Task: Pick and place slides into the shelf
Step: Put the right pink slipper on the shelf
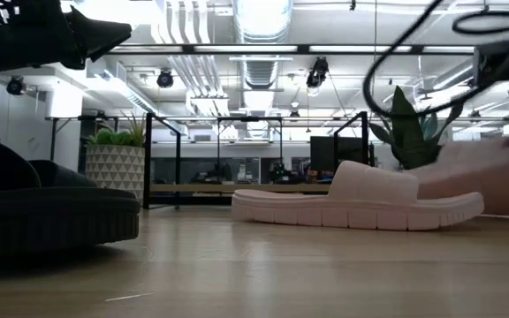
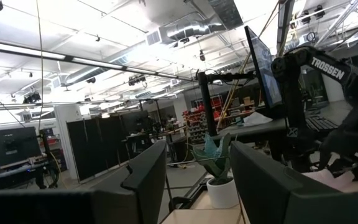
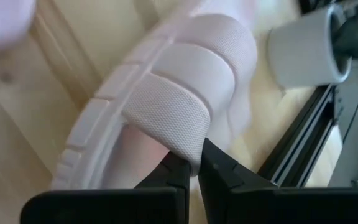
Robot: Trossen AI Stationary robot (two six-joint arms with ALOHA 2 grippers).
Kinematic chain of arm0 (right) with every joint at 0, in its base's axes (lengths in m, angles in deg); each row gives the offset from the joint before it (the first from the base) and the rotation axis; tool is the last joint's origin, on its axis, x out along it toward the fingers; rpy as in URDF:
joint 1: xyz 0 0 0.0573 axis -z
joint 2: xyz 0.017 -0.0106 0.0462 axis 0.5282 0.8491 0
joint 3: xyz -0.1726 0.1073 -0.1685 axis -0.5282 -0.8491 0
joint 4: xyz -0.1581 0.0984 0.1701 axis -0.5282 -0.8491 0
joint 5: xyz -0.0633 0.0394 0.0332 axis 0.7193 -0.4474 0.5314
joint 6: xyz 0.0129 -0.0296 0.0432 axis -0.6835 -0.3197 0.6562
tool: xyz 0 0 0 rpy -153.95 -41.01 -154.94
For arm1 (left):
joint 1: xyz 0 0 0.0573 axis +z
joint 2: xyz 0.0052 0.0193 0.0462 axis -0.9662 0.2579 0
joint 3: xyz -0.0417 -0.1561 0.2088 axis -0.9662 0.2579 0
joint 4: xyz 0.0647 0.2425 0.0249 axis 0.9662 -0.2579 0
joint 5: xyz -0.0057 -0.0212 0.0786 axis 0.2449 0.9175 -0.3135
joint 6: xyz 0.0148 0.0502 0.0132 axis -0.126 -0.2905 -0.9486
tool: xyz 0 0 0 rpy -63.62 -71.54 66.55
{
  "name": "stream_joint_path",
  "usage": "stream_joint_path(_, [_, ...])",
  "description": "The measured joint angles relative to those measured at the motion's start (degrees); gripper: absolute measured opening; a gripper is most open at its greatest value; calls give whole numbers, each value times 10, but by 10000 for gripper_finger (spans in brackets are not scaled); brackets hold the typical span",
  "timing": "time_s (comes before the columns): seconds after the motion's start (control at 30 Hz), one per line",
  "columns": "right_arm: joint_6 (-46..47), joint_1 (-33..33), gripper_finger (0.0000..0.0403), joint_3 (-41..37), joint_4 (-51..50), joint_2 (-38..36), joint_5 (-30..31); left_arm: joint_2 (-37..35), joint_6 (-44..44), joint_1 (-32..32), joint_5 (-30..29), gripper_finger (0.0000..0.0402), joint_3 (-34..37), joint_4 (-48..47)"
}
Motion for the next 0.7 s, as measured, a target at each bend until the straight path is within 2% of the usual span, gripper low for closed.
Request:
stream_joint_path(0.37, [-12,0,13,106,-58,0,104,0,0,0,0,164,0,0])
stream_joint_path(0.7, [-42,20,13,196,-73,0,259,0,0,0,0,164,0,0])
